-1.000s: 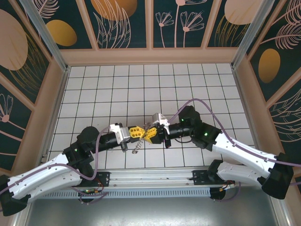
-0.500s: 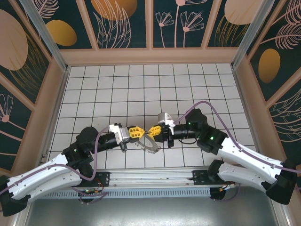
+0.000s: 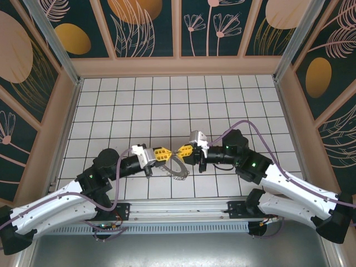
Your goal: Put the keys on the keyring
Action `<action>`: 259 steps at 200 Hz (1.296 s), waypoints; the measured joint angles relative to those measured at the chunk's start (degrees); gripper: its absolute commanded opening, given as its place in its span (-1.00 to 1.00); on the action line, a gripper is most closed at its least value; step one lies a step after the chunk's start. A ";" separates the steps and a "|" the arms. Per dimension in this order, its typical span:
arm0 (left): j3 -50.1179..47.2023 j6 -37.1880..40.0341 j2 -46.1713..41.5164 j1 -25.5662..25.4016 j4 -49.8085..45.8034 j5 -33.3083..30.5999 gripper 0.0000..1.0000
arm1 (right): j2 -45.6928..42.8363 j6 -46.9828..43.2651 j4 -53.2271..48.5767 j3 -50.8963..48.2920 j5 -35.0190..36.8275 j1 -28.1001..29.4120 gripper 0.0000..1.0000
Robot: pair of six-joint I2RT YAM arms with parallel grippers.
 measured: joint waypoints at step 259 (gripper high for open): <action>-1.18 -0.11 -1.20 0.09 0.68 -0.57 -1.00 | 7.52 -9.53 -19.65 14.08 14.60 4.61 -1.00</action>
